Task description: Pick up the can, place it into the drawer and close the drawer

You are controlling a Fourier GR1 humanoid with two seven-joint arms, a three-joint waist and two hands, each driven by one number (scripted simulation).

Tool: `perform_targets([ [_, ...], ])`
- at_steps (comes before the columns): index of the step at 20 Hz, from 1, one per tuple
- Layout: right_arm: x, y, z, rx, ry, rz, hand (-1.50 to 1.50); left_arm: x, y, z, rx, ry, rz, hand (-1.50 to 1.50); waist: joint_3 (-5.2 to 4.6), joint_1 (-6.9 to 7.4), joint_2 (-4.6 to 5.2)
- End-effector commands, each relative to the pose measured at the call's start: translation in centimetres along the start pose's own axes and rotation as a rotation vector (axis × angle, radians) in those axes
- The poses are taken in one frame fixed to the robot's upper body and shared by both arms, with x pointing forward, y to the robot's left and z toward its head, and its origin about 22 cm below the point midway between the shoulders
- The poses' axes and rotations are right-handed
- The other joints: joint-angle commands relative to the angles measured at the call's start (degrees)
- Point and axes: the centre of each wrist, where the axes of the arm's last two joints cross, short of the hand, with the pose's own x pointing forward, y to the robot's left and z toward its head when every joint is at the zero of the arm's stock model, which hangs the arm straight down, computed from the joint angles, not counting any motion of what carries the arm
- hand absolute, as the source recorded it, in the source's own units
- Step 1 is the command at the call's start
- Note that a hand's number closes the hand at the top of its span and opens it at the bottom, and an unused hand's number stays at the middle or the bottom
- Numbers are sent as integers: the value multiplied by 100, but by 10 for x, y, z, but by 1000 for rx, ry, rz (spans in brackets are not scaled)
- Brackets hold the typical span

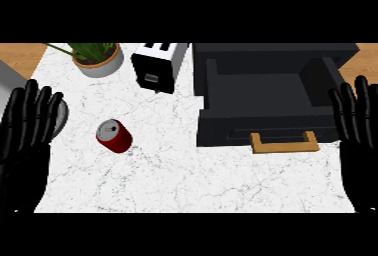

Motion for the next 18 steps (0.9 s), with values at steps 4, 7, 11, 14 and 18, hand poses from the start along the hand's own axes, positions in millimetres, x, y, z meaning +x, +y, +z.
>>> perform_targets([
  [4, 12, -3, -4, 5, -43, 64, -150, -6, -6, -16, -343, -82, 218, -150, 154, 128, 41],
  [7, -21, -15, 16, -75, 259, 81, -150, -38, 4, 0, -425, 257, 103, -150, 164, 44, 132],
  [11, -22, -27, 23, -91, 323, 85, -150, -29, 17, -10, -489, 310, 128, -150, 171, 190, 38],
  [14, 1, -26, 22, -72, 317, 97, -150, -30, 41, -24, -474, 317, 128, -150, 167, 196, 30],
  [18, -18, -40, 34, -83, 341, 88, -150, -12, 34, -27, -489, 318, 146, -150, 170, 211, 31],
])
